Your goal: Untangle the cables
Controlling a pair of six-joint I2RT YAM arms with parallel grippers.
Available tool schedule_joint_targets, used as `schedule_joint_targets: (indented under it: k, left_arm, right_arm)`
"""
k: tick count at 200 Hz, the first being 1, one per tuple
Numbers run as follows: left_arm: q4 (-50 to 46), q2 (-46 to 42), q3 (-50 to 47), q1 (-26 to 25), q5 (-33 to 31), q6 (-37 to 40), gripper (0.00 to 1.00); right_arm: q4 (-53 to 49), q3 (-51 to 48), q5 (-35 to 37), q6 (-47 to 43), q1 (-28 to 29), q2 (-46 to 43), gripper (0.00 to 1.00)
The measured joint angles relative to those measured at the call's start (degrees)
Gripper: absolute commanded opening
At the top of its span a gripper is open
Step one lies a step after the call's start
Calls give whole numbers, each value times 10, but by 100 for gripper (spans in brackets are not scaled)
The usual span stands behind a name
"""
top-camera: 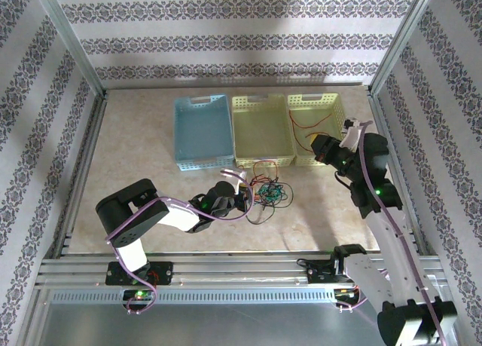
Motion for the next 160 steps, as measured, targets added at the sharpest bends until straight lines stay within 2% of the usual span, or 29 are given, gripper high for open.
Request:
schedule_joint_targets:
  k: [12,36,70,133,160]
  left_arm:
    - [0,0,0,0,3,0,0]
    - [-4,0,2,0,10,0,0]
    - [-8,0,9,0,17,0,0]
    - [-11,0,13,0,22,0,0]
    - [-11,0,13,0,26,1,1]
  right_arm:
    - [-10,-10,5,-2,19,12,35]
    - [-35,-27,20,-20,82,46,44]
    - [-49,-37,40,-32,140,127,45]
    - [-44,-37,62,-55,141,255,45]
    - [-44,-37,60,-63,146,278,45]
